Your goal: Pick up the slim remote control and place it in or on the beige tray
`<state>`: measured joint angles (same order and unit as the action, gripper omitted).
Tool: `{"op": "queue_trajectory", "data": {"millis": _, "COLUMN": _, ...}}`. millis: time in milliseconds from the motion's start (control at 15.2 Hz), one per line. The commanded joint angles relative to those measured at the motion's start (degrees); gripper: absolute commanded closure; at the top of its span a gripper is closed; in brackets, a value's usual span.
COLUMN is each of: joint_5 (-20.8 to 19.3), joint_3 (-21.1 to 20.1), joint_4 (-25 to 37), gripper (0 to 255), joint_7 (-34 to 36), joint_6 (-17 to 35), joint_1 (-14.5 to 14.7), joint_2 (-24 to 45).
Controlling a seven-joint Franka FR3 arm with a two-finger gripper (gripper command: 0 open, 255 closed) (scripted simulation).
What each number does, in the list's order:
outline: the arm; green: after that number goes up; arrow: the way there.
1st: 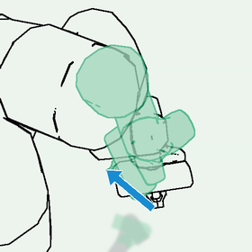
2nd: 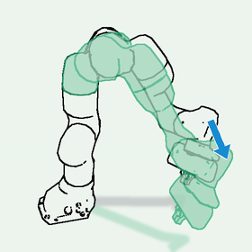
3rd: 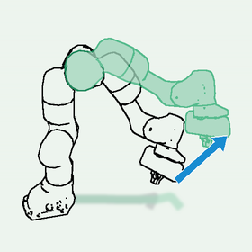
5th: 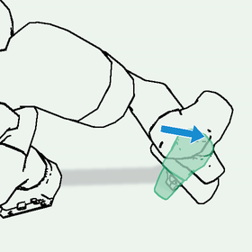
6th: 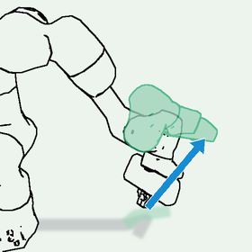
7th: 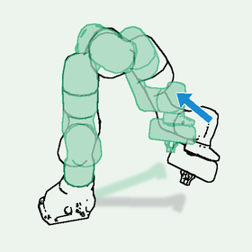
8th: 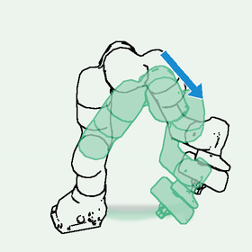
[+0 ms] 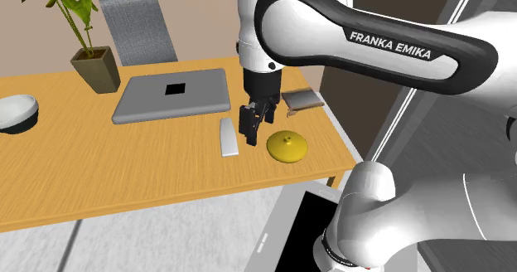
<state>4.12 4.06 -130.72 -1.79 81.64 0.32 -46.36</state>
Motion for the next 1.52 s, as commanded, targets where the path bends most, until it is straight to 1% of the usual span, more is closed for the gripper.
{"op": "queue_trajectory", "data": {"millis": 0, "joint_5": 0.0, "joint_3": 0.0, "joint_4": 0.0, "gripper": 0, "joint_7": 0.0, "joint_6": 0.0, "joint_1": 0.0, "joint_2": 0.0}}
{"op": "queue_trajectory", "data": {"millis": 330, "joint_5": 0.0, "joint_3": -1.1, "joint_4": -2.5, "gripper": 0, "joint_7": 5.8, "joint_6": 9.6, "joint_1": -2.7, "joint_2": 6.6}}
{"op": "queue_trajectory", "data": {"millis": 726, "joint_5": -0.5, "joint_3": -1.8, "joint_4": -3.2, "gripper": 0, "joint_7": 12.7, "joint_6": 20.3, "joint_1": -5.7, "joint_2": 16.1}}
{"op": "queue_trajectory", "data": {"millis": 1122, "joint_5": -1.5, "joint_3": -1.7, "joint_4": -1.6, "gripper": 0, "joint_7": 19.6, "joint_6": 29.7, "joint_1": -8.7, "joint_2": 26.6}}
{"op": "queue_trajectory", "data": {"millis": 1452, "joint_5": -2.5, "joint_3": -0.9, "joint_4": 1.1, "gripper": 0, "joint_7": 25.3, "joint_6": 36.2, "joint_1": -10.9, "joint_2": 35.6}}
